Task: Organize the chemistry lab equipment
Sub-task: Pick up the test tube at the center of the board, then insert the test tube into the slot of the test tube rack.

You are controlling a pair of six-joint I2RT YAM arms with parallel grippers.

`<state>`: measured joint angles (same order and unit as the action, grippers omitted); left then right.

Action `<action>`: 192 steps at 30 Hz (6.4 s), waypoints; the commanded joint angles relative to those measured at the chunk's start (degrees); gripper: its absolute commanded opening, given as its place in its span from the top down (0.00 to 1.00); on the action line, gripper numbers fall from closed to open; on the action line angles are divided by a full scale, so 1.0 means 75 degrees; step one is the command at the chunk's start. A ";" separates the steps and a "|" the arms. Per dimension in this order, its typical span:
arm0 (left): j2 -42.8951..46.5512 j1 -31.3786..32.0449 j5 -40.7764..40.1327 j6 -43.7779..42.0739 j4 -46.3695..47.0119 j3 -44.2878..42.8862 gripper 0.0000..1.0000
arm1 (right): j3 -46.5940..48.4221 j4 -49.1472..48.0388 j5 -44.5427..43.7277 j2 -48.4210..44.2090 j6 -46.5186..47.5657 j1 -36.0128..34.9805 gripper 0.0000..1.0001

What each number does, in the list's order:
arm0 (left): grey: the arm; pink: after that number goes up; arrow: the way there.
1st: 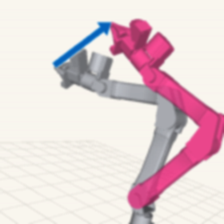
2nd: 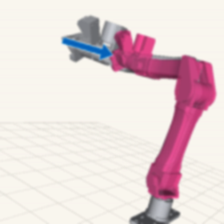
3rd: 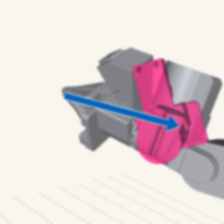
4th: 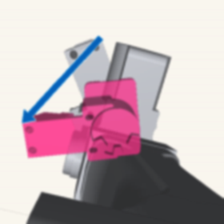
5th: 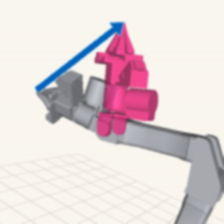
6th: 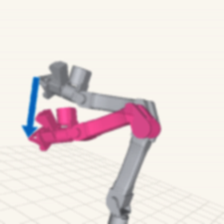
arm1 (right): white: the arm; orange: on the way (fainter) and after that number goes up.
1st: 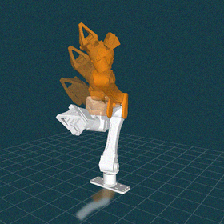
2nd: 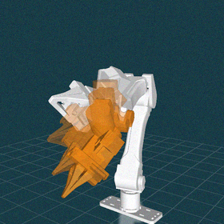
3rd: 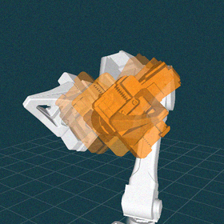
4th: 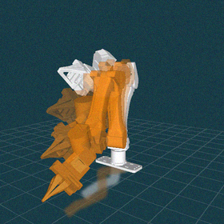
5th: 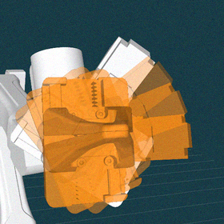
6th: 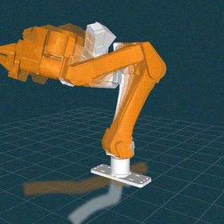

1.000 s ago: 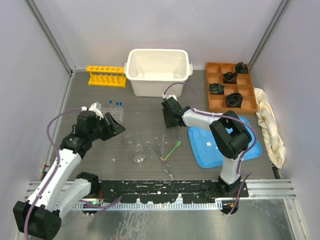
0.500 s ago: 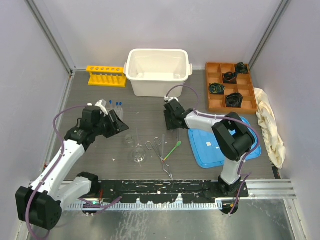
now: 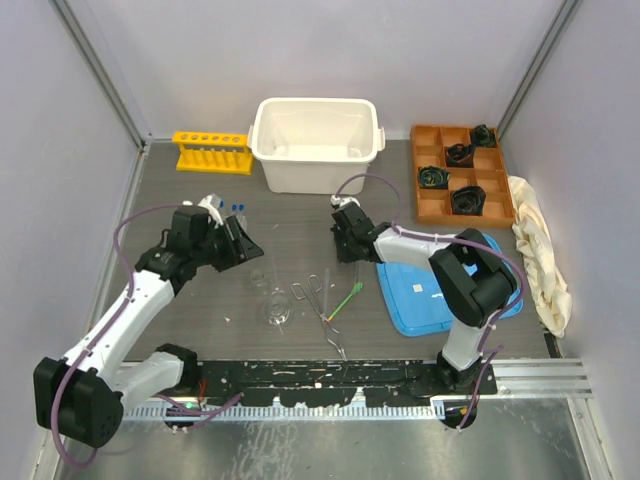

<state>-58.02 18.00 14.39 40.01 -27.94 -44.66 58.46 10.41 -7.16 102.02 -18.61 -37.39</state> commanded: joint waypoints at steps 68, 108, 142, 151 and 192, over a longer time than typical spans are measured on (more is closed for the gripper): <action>-0.1474 0.1088 0.1217 0.0790 0.0819 -0.1779 0.58 | -0.0245 -0.1636 -0.2995 -0.3125 0.0620 -0.4062 0.99; -0.1620 0.0898 -0.5552 -0.2667 0.1222 -0.2102 1.00 | -0.0915 0.0076 -0.3888 -0.4383 0.0000 -0.4036 0.49; -0.3617 -0.1396 -0.4768 -0.2651 0.5342 -0.1132 1.00 | -0.1375 -0.1056 -0.1537 -0.3686 0.0066 -0.1615 0.51; -0.3971 -0.1405 -0.4812 -0.2668 0.5554 -0.1235 1.00 | -0.1316 -0.1101 -0.1311 -0.3572 0.0103 -0.1381 0.51; -0.4563 -0.1402 -0.4716 -0.2643 0.5097 -0.1486 1.00 | -0.1411 -0.1231 -0.1051 -0.3444 0.0127 -0.1064 0.52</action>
<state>-92.38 7.75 -20.71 20.10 8.99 -53.49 46.39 4.29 -15.07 76.64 -18.11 -45.65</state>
